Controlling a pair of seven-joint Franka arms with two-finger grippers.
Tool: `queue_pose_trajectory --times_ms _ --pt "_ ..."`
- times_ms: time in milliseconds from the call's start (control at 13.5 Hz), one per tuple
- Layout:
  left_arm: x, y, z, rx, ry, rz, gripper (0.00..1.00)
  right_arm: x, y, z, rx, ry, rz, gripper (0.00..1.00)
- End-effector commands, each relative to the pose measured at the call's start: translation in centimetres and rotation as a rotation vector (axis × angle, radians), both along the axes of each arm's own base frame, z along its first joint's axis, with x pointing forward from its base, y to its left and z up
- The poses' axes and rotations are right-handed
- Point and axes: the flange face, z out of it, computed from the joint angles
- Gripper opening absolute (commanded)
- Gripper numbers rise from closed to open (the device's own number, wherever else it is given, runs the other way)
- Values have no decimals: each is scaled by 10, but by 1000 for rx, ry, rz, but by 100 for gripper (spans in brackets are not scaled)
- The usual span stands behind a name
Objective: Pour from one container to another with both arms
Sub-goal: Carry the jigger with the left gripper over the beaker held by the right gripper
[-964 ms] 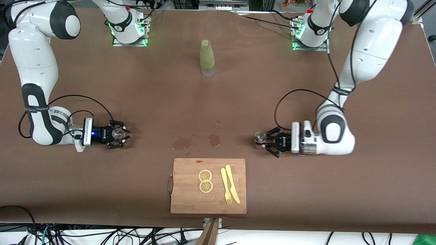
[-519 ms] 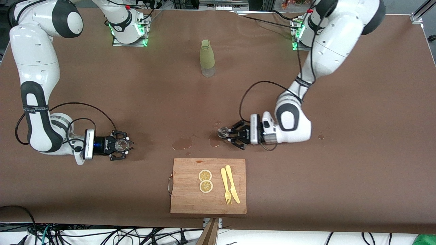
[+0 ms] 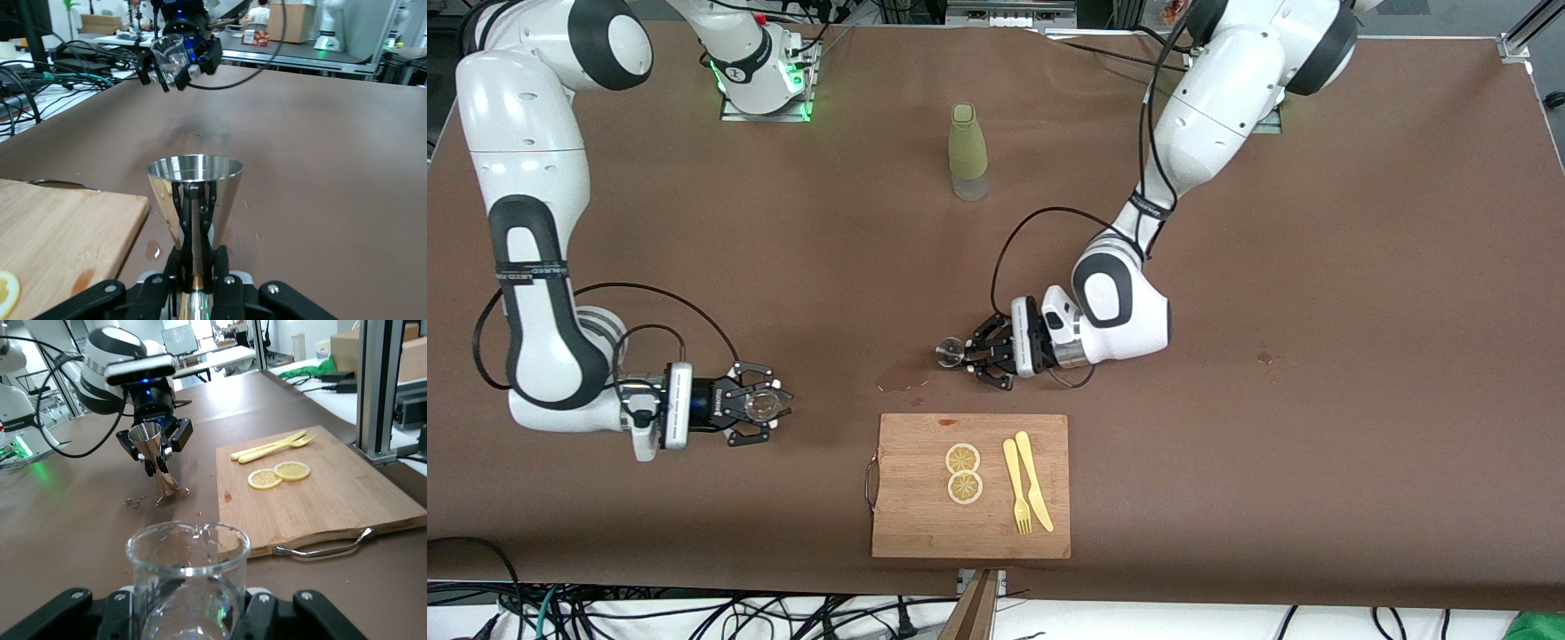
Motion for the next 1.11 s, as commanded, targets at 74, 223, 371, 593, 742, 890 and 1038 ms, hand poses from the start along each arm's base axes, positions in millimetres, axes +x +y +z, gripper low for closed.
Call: queue_pose_trajectory --times_ms 74,223,371,593,742,890,1038 --pt "1 -49 11 19 37 79 0 8 37 14 -50 32 -35 26" --pt "-4 -60 7 32 44 105 0 9 62 21 -117 54 -37 26" --pt "-7 -70 4 42 39 122 0 9 81 28 -185 68 -24 26" --pt "-14 -84 -1 60 40 141 0 12 94 43 -206 53 -8 26" --pt "-15 -88 -3 59 37 139 0 10 104 47 -215 41 19 26" --pt "-16 -89 -4 58 37 150 0 8 106 49 -237 32 46 26" --pt "-12 -93 2 47 65 190 0 5 110 49 -250 31 68 26"
